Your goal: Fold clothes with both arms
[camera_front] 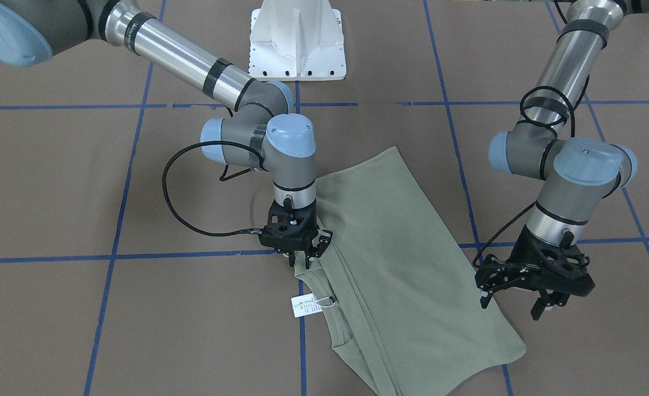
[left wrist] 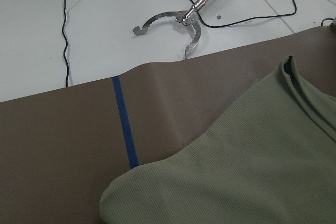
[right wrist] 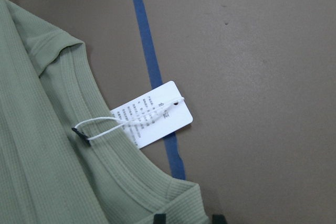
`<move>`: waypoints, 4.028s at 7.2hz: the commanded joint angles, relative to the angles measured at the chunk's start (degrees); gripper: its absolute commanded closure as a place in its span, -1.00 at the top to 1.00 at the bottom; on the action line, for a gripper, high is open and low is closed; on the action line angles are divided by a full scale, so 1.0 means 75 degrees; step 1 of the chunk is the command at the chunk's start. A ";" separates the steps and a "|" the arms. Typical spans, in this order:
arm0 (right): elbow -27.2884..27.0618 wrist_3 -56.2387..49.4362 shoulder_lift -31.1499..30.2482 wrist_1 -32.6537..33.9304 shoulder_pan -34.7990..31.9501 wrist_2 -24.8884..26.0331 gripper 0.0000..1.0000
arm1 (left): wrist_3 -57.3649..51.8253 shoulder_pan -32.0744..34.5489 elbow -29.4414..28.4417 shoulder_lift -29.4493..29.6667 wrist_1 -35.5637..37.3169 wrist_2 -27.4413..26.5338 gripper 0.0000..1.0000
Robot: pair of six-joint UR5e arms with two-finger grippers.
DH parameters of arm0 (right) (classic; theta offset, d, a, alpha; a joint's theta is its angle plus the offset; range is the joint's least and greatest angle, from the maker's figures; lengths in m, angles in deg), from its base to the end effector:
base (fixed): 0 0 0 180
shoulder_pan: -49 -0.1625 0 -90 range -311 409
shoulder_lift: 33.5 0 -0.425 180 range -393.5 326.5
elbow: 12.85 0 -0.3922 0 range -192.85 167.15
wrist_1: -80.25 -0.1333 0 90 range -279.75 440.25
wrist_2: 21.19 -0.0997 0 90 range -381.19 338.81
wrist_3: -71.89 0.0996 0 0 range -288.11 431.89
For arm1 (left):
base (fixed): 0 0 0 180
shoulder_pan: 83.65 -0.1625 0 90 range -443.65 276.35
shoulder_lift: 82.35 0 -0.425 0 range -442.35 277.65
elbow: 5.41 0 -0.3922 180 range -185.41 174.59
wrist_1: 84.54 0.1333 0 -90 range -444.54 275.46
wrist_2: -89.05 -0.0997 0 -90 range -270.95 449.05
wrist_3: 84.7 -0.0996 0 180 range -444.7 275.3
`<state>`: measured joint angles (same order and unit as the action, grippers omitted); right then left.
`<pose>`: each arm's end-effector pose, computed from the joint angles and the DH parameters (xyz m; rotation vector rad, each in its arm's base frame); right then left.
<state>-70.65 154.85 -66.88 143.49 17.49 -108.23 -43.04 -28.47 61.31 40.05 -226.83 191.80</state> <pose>-0.6540 -0.5633 0.2189 0.3430 -0.8338 0.4211 0.3357 -0.6776 0.4181 0.7135 0.8177 0.0118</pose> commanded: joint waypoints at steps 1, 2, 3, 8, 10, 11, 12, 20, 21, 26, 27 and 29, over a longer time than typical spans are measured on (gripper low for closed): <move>-0.0040 0.0001 0.0033 0.0018 -0.0006 0.0005 -1.00 | 0.0000 -0.0010 -0.0001 -0.0020 0.0000 0.0000 1.00; -0.0284 0.0012 -0.0037 0.0076 -0.0006 -0.0030 -1.00 | 0.0000 -0.0021 -0.0001 -0.0020 0.0000 0.0000 1.00; -0.0994 0.0013 -0.0409 0.0460 0.0006 -0.0054 -1.00 | 0.0012 -0.0033 0.0010 -0.0020 -0.0093 0.0000 1.00; -0.5822 0.0106 -0.4284 0.1436 0.1210 0.0823 -1.00 | 0.0117 -0.0056 0.0010 -0.0020 -0.0164 0.0000 1.00; -0.6485 0.0106 -0.5098 0.1436 0.1377 0.0942 -1.00 | 0.0129 -0.0091 0.0022 -0.0020 -0.0176 0.0000 1.00; -0.6451 0.0060 -0.5100 0.1448 0.1400 0.0919 0.43 | 0.0141 -0.0092 0.0022 -0.0020 -0.0176 0.0000 1.00; -0.6497 -0.0022 -0.5019 0.1460 0.1424 0.0826 0.99 | 0.0141 -0.0092 0.0022 -0.0008 -0.0176 0.0012 1.00; -0.6439 -0.2577 -0.3671 0.4329 0.2172 -0.0734 1.00 | 0.0304 -0.0197 0.0010 -0.0020 -0.0304 0.0000 1.00; -0.6450 -0.2554 -0.3670 0.4331 0.2278 -0.0687 1.00 | 0.0386 -0.0267 0.0010 -0.0020 -0.0340 0.0000 1.00; -0.6497 -0.2718 -0.3670 0.4354 0.2209 -0.0605 -0.88 | 0.0387 -0.0326 0.0010 -0.0067 -0.0398 0.0000 1.00; -0.6497 -0.2718 -0.3682 0.4354 0.2151 -0.0605 -0.89 | 0.0387 -0.0326 -0.0001 -0.0078 -0.0445 0.0000 1.00; -0.6567 -0.2718 -0.3694 0.4378 0.2127 -0.0605 -0.83 | 0.0399 -0.0361 0.0022 -0.0183 -0.0516 0.0000 1.00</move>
<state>-119.54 134.47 -94.55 176.22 33.56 -112.77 -40.08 -31.03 61.35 39.28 -230.44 191.80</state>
